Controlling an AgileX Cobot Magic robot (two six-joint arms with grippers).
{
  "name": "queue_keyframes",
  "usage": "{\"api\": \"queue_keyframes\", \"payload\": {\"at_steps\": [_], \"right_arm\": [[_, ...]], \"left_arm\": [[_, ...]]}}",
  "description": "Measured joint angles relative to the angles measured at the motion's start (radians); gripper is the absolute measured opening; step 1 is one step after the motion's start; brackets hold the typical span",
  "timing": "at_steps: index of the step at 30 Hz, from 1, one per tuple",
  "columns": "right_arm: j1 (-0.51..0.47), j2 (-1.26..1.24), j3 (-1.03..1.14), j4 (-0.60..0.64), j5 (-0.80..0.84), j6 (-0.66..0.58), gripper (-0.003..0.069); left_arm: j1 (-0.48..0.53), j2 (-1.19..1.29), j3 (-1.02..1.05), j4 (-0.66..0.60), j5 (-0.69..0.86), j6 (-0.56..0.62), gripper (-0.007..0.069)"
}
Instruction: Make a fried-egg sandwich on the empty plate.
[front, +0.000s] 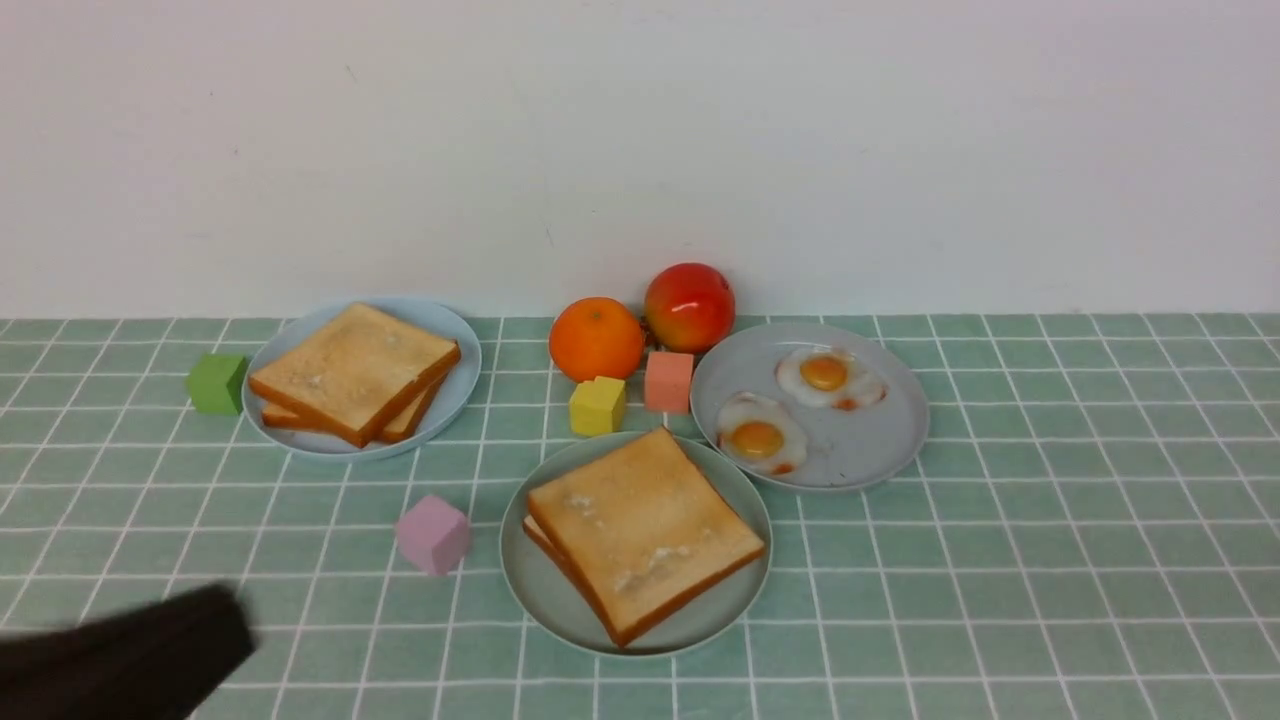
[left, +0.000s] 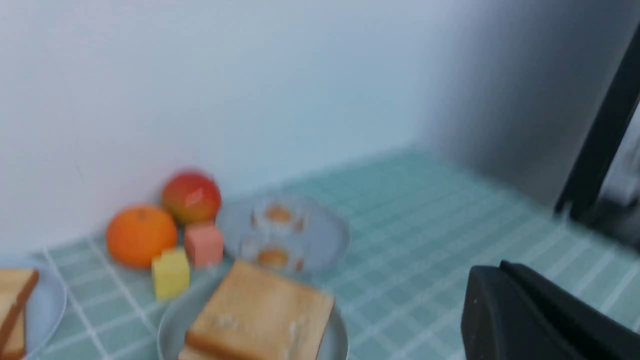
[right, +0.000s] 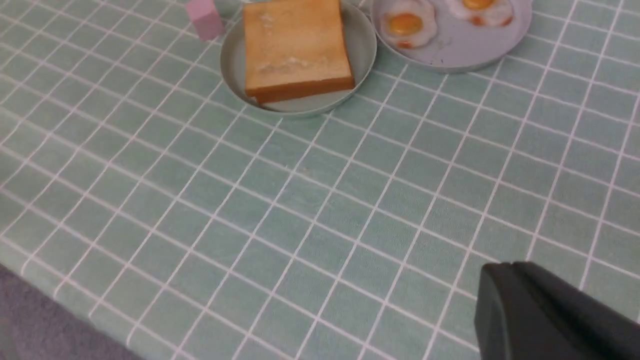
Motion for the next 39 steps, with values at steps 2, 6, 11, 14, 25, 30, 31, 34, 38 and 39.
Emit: {"api": "queue_keyframes", "payload": {"at_steps": [2, 6, 11, 14, 25, 30, 31, 34, 38, 39], "right_arm": [[0.0, -0.003, 0.03, -0.001, -0.046, 0.015, -0.0006], [0.0, -0.003, 0.056, -0.001, -0.075, 0.029, -0.0006], [0.0, -0.003, 0.056, -0.001, -0.076, 0.029, -0.0005], [0.0, -0.004, 0.056, -0.001, -0.076, 0.029, -0.0003], [-0.083, -0.009, 0.056, -0.01, -0.083, 0.029, 0.0], [-0.367, -0.065, 0.118, 0.044, -0.205, -0.111, -0.0013], [-0.397, -0.08, 0.134, 0.055, -0.227, -0.135, -0.0013], [-0.656, -0.187, 0.353, 0.178, -0.464, -0.296, -0.0013], [-0.809, -0.298, 0.578, 0.246, -0.62, -0.328, -0.0013], [-0.833, -0.339, 0.66, 0.253, -0.655, -0.332, -0.0013]], "left_arm": [[0.0, -0.084, 0.058, -0.001, -0.029, -0.008, -0.0013], [0.0, -0.207, 0.135, -0.003, -0.037, -0.011, -0.0013], [0.0, -0.221, 0.168, -0.004, -0.015, -0.012, -0.0013], [0.0, -0.221, 0.175, -0.004, 0.025, -0.012, -0.0013], [0.0, -0.221, 0.178, -0.004, 0.083, -0.015, -0.0013], [0.0, -0.221, 0.178, -0.004, 0.093, -0.016, -0.0013], [0.0, -0.221, 0.178, -0.004, 0.094, -0.016, -0.0013], [0.0, -0.221, 0.178, -0.004, 0.098, -0.016, -0.0013], [0.0, -0.221, 0.178, -0.004, 0.098, -0.016, -0.0013], [0.0, -0.221, 0.178, -0.004, 0.098, -0.016, -0.0013]]}}
